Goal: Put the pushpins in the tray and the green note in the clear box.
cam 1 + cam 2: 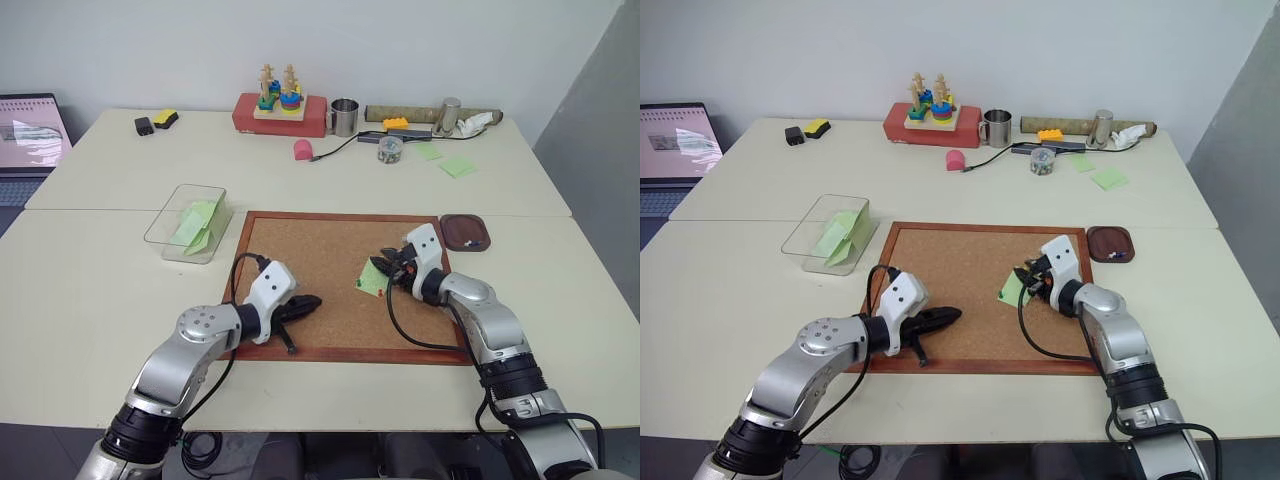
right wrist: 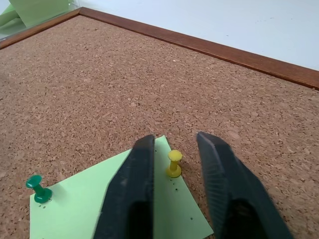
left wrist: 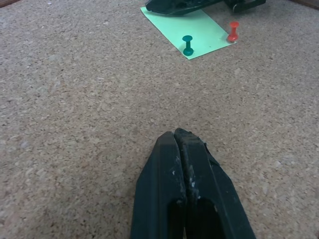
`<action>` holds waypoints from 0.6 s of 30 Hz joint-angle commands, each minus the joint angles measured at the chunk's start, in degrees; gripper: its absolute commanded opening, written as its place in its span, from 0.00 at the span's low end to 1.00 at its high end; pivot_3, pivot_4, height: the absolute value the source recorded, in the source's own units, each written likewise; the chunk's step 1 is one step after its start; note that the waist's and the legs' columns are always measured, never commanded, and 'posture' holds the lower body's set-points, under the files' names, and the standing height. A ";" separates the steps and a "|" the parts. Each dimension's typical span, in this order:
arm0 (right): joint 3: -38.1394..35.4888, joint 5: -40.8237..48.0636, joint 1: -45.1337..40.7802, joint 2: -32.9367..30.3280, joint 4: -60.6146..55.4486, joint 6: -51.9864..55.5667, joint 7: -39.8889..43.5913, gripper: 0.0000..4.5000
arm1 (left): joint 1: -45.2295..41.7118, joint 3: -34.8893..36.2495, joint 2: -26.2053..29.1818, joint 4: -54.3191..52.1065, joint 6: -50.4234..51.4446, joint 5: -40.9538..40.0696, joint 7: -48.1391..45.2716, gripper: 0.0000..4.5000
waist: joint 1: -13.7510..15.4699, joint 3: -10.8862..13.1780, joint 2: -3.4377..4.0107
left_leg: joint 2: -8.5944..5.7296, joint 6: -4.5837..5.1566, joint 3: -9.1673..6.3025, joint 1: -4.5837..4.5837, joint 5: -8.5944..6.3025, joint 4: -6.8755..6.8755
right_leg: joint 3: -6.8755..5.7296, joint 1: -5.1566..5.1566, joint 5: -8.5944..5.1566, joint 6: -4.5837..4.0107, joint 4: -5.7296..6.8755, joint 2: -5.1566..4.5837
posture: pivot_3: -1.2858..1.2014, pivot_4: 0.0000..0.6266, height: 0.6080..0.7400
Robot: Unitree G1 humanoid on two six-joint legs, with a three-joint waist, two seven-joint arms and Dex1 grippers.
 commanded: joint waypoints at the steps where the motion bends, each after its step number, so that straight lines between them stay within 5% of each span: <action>1: -0.24 -0.13 0.00 -0.31 -1.72 -1.92 0.59 0.07 | 1.37 -1.49 0.15 -0.25 1.37 0.03 -0.94 0.00 | 0.00 0.00 0.00 | 0.00 0.00 0.00 0.00 0.00 0.00 | 0.00 0.00 0.00 0.00 0.00 0.00 | 0.52 0.24 1.00; 3: 0.12 -0.75 -0.02 -0.61 -1.95 -2.66 0.66 0.01 | 1.32 -1.52 0.13 -0.21 1.34 0.08 -0.94 0.00 | 0.00 0.00 0.00 | 0.00 0.00 0.00 0.00 0.00 0.00 | 0.00 0.00 0.00 0.00 0.00 0.00 | 0.52 0.24 1.00; 18: -0.34 -0.83 -0.71 -1.03 -7.31 -2.99 1.28 0.01 | 1.86 -2.37 1.03 -0.30 2.48 0.75 -1.58 0.00 | 0.00 0.01 0.01 | 0.00 0.00 0.01 -0.01 0.00 0.00 | 0.00 -0.01 0.00 0.00 0.00 0.00 | 0.52 0.24 1.00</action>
